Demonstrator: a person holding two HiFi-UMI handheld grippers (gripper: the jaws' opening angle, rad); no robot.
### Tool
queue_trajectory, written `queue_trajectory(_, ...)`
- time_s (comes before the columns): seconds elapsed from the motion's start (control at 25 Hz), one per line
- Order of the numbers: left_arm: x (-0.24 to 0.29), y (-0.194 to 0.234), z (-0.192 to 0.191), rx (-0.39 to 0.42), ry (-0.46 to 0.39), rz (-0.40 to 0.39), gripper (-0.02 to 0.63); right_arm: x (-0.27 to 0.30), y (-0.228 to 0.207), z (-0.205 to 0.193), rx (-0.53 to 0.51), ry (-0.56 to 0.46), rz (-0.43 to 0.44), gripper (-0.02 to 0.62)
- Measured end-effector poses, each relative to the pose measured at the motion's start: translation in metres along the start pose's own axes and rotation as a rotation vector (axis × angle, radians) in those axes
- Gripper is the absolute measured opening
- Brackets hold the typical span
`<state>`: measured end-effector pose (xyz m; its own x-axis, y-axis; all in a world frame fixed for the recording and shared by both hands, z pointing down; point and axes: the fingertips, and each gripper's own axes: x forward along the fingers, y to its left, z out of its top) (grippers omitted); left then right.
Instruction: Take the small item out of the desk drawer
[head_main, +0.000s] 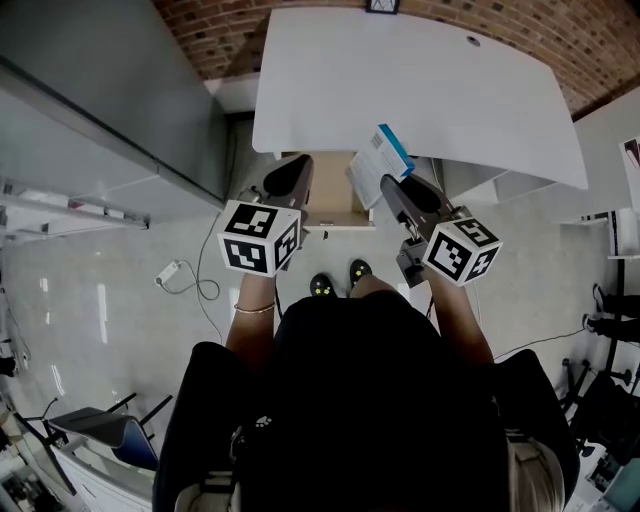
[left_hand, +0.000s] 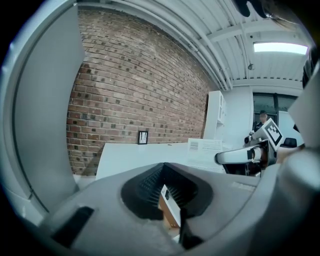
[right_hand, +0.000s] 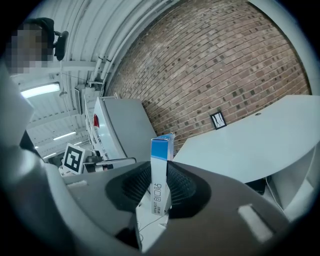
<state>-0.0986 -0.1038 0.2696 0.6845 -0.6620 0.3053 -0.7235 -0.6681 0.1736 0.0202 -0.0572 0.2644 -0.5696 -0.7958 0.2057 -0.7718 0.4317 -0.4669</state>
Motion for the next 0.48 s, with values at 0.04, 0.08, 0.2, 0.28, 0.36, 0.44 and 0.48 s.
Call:
queue_trajectory(0.04, -0.002, 0.001, 0.001, 0.001, -0.004, 0.003, -0.002, -0.001, 0.002, 0.002, -0.006, -0.003, 0.003, 0.106)
queue_trajectory(0.08, -0.003, 0.002, 0.001, -0.001, -0.007, 0.007, -0.002, -0.001, 0.004, 0.003, -0.012, -0.004, 0.007, 0.106)
queue_trajectory(0.2, -0.008, 0.006, 0.001, -0.007, -0.01, 0.015, -0.002, -0.001, 0.011, 0.006, -0.033, -0.006, 0.014, 0.106)
queue_trajectory(0.28, -0.012, 0.007, 0.001, -0.006, -0.013, 0.016, -0.002, -0.001, 0.013, 0.007, -0.038, -0.011, 0.017, 0.106)
queue_trajectory(0.36, -0.014, 0.007, 0.001, -0.005, -0.019, 0.014, -0.002, -0.001, 0.015, 0.008, -0.041, -0.017, 0.018, 0.106)
queue_trajectory(0.44, -0.015, 0.006, 0.003, 0.002, -0.022, 0.013, -0.002, -0.002, 0.017, 0.01, -0.046, -0.021, 0.021, 0.106)
queue_trajectory(0.48, -0.015, 0.006, 0.004, 0.007, -0.022, 0.014, -0.002, -0.002, 0.017, 0.01, -0.047, -0.022, 0.022, 0.106)
